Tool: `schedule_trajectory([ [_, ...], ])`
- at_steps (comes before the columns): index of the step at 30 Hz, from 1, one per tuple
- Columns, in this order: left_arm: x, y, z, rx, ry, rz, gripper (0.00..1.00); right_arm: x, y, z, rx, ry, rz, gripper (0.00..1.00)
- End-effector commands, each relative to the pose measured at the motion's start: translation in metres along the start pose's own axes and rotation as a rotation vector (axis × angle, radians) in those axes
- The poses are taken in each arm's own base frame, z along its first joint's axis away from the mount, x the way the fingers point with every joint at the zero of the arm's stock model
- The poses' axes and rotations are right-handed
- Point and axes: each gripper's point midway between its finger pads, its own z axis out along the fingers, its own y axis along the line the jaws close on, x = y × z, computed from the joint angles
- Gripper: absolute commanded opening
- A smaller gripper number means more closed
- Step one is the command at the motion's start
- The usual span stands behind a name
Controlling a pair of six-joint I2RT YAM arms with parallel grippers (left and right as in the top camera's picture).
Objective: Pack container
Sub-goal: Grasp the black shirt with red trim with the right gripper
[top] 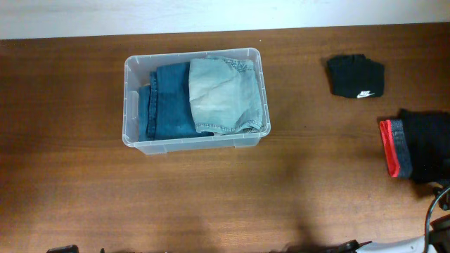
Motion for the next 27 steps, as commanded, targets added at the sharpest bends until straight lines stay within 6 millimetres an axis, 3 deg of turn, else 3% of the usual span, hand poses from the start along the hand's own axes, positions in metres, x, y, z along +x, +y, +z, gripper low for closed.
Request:
schedule_trajectory([
  [1,0.001,0.003,0.0,-0.013,0.0,0.004,0.99,0.004,-0.008,0.007,0.011,0.016,-0.003,0.99],
  [16,0.001,0.003,0.0,-0.013,0.0,0.004,0.99,0.005,-0.027,0.032,0.005,0.05,0.0,0.99],
  [27,0.001,0.003,0.0,-0.013,0.0,0.004,1.0,0.017,-0.052,0.065,-0.015,0.121,0.054,0.99],
])
